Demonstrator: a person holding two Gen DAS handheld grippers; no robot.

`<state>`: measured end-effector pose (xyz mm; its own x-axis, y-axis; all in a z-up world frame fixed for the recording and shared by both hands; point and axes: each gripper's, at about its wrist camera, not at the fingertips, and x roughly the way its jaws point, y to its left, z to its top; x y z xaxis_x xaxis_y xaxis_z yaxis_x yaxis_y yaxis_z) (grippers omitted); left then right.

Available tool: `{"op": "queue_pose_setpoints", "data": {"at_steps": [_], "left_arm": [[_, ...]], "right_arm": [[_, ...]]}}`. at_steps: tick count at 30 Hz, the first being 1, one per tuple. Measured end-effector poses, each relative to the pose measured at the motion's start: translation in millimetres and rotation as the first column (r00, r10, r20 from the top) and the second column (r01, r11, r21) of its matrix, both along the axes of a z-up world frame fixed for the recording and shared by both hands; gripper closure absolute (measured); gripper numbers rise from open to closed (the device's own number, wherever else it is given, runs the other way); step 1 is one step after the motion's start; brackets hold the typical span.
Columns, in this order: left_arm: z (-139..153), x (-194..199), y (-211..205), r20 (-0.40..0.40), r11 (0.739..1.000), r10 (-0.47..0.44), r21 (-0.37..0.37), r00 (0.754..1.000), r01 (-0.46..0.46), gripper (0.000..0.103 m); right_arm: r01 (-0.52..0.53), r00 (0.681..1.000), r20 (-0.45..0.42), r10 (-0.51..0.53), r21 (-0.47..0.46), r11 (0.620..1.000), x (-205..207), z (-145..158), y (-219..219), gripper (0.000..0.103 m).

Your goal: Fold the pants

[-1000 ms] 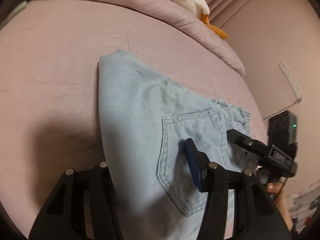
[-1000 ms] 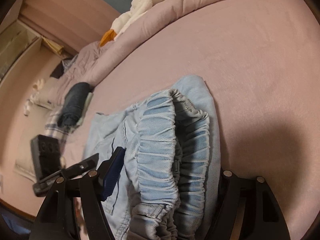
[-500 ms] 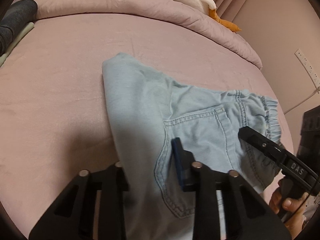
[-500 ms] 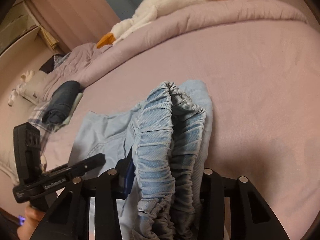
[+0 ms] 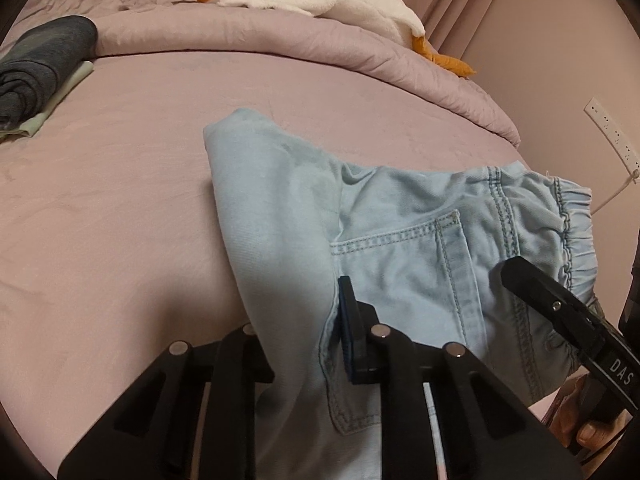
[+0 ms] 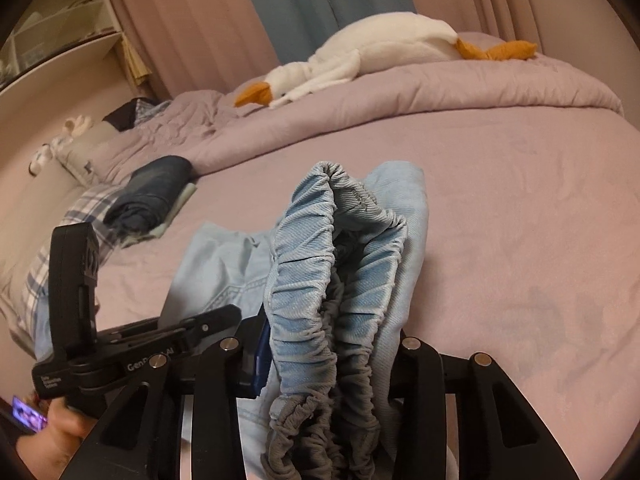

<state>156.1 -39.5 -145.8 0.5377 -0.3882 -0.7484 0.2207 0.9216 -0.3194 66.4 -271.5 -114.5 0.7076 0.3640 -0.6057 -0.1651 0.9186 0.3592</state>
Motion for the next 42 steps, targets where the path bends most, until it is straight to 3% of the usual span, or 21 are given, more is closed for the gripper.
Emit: {"op": "queue_pose_setpoints", "data": {"at_steps": [10,17,32,42], "left_arm": [[27.7,-50.6,28.6,0.062,0.999,0.039,-0.021,0.997,-0.038,0.085],[41.8,-78.9,49.4,0.101,0.996,0.09,-0.011,0.991,-0.089,0.085],[46.1,-126.7,106.3,0.123,0.975,0.22,-0.015,0.968,-0.22,0.085],[52.7,-141.3,122.9,0.151,0.966,0.258,-0.007,0.954,-0.26,0.085]], "right_arm": [[-0.025,0.999,0.035,0.024,0.041,0.999,-31.7,12.8,13.8,0.062],[-0.077,0.994,0.073,0.076,0.008,0.997,-47.4,25.3,39.2,0.062],[-0.207,0.973,0.094,0.209,-0.027,0.978,-63.5,28.0,90.6,0.062],[-0.255,0.96,0.107,0.258,-0.047,0.966,-67.2,32.2,112.5,0.062]]}}
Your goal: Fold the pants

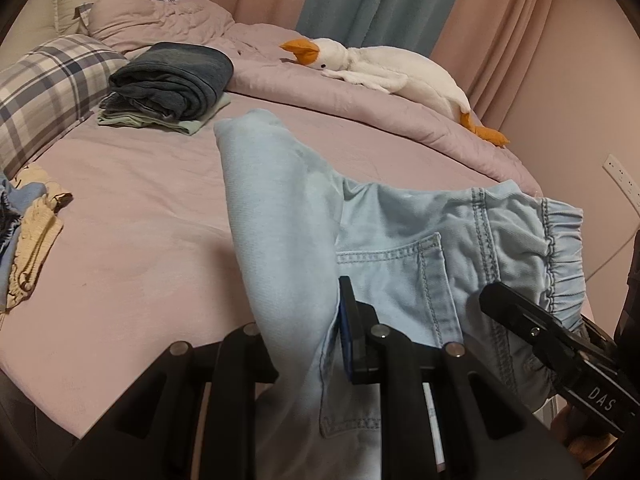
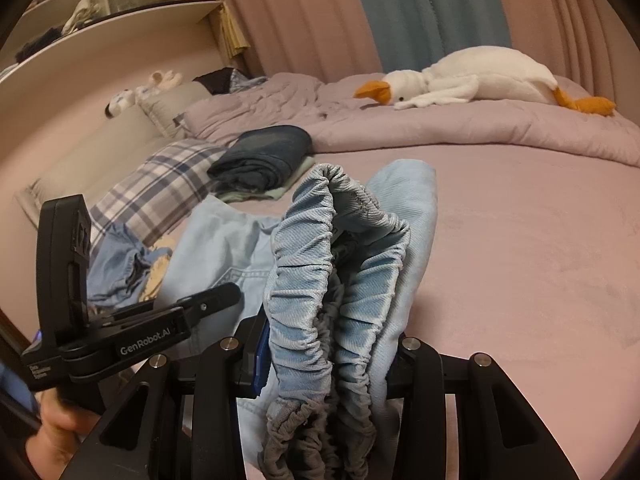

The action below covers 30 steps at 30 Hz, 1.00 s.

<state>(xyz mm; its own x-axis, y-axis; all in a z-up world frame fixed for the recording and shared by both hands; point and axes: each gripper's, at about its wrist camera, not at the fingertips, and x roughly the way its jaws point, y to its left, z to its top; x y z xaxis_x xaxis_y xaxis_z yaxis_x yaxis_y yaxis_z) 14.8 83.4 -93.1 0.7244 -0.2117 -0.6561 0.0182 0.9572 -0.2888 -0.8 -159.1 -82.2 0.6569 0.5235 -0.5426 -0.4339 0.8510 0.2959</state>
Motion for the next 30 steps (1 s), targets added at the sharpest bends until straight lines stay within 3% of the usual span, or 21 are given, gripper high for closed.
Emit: {"op": "queue_pose_setpoints", "data": {"at_steps": [13,30], "left_arm": [[13.7,-21.2,5.0,0.048,0.999,0.033,0.019,0.998,-0.034,0.085],[41.2,-1.5,2.0,0.141,0.997,-0.001,0.074,0.99,-0.01,0.085]], "right_arm": [[-0.034,0.999,0.036,0.034,-0.005,0.999,-13.6,8.9,11.8,0.062],[-0.004,0.994,0.111,0.008,-0.03,1.0,-4.0,29.1,15.1,0.062]]}}
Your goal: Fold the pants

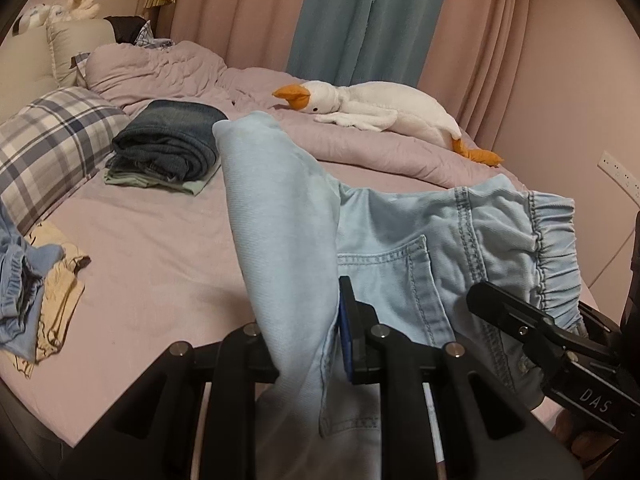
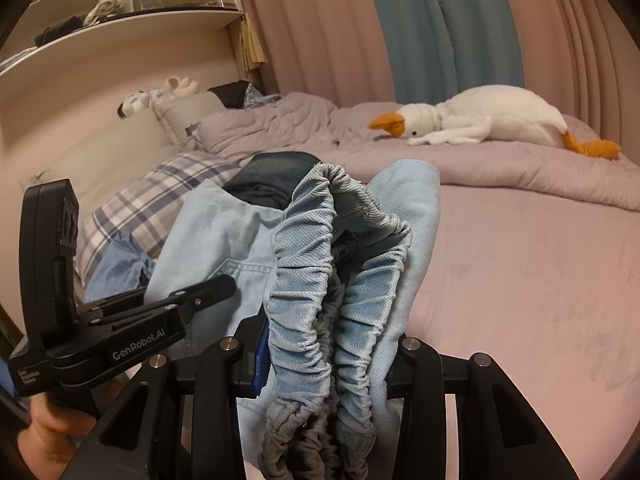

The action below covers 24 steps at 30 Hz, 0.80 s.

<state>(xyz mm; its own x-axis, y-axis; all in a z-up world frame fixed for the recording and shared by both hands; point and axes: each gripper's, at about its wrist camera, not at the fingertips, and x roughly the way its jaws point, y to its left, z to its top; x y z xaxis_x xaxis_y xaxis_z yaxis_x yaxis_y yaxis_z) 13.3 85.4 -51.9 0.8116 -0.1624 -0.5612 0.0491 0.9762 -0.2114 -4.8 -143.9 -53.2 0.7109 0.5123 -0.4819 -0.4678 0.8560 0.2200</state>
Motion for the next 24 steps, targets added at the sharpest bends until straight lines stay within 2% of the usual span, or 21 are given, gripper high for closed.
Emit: {"op": "queue_pose_setpoints", "data": {"at_steps": [11,24], "left_arm": [[1.5,25.3,1.2,0.018,0.999,-0.01,0.038,1.0,0.009,0.085],[-7.9,70.8,7.1,0.002,0.999,-0.007,0.045,1.0,0.007,0.085]], "right_arm": [[0.006,1.0,0.012,-0.005,-0.006,1.0,18.5,2.3,6.5,0.062],[0.011,1.0,-0.002,-0.011,-0.015,1.0,50.6,-2.8,14.8,0.062]]}}
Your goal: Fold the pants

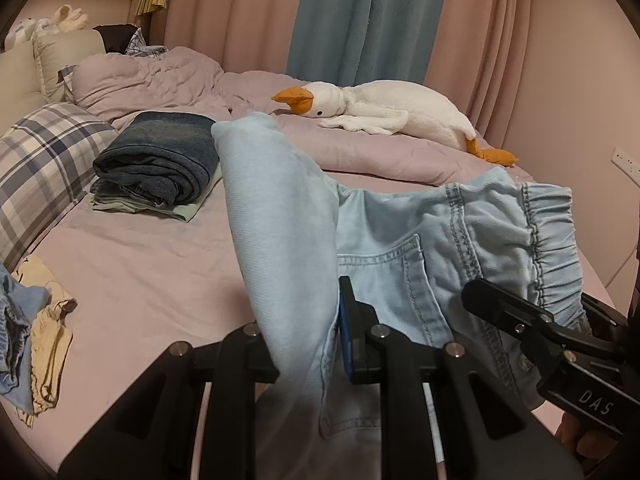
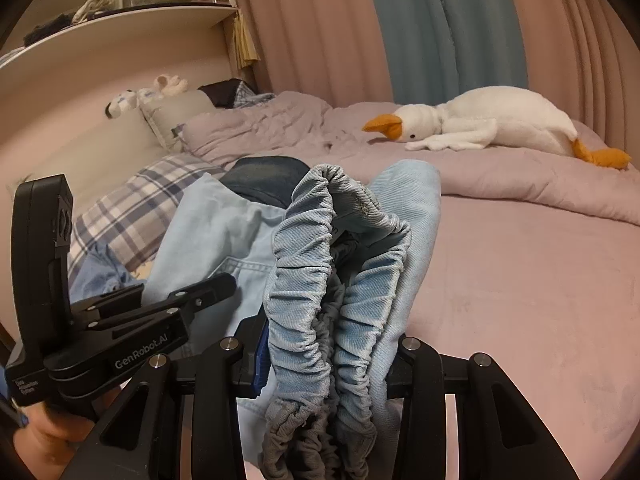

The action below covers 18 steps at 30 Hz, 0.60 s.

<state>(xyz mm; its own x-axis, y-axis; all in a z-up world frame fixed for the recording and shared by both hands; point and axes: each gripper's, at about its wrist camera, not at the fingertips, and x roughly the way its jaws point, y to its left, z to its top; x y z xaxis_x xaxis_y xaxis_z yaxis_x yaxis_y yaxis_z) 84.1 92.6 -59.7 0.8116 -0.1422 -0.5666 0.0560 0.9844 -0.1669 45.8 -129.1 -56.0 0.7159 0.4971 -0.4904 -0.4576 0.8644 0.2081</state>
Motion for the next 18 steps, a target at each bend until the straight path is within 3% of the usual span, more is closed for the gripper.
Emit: {"op": "queue_pose_setpoints", "data": {"at_steps": [18], "left_arm": [[-28.2,50.7,5.9,-0.061,1.0,0.006,0.015,0.998,-0.005,0.085]], "right_arm": [[0.006,0.998,-0.059,-0.007,-0.007,1.0,40.9,-20.0,12.3,0.062]]}}
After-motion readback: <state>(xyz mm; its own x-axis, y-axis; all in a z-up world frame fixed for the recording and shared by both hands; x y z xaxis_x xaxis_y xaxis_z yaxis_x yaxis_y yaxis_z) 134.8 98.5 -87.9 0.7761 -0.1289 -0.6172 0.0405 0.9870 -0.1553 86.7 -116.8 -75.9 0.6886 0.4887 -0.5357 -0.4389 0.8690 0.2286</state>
